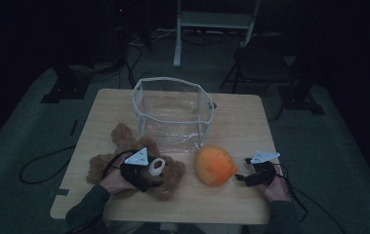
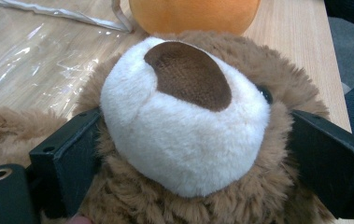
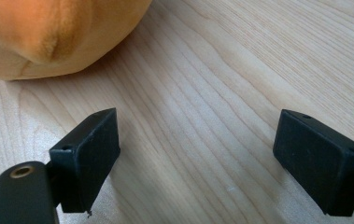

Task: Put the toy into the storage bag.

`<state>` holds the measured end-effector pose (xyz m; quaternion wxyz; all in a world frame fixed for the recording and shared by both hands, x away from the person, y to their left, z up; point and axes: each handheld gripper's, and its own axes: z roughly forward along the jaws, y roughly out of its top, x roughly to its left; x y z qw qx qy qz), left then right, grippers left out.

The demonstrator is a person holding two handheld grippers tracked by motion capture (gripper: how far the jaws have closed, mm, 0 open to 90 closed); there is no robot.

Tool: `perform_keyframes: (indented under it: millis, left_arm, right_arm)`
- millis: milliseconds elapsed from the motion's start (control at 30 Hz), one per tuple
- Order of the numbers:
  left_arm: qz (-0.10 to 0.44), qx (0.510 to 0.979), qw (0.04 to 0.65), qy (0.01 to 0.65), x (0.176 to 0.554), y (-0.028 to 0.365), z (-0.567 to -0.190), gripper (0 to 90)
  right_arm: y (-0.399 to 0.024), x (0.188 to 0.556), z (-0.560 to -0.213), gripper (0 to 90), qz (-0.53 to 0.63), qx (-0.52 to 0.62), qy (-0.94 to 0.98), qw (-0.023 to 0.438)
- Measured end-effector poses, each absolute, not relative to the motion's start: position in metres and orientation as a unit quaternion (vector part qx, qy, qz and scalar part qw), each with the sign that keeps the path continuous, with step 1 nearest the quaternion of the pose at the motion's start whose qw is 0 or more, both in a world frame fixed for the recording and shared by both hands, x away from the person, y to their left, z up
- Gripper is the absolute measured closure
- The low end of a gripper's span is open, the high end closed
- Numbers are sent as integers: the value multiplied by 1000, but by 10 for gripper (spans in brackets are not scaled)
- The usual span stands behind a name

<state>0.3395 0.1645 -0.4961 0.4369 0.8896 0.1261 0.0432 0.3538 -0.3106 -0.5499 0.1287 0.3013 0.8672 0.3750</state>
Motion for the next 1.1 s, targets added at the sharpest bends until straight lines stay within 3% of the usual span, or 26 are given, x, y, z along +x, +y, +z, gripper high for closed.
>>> perform_keyframes:
  millis: [333,700,1100]
  left_arm:
    - [43,893,429,133,340,157,-501,79]
    - [64,875,450,168,339,165,-498,383]
    - [59,836,512,191,334,194,-484,415]
  right_arm:
    - [-311,354,-550,139,375,301,867,129]
    - [-310,354,-550,139,375,301,867,129]
    - [-310,355,-550,139,375,301,867,129]
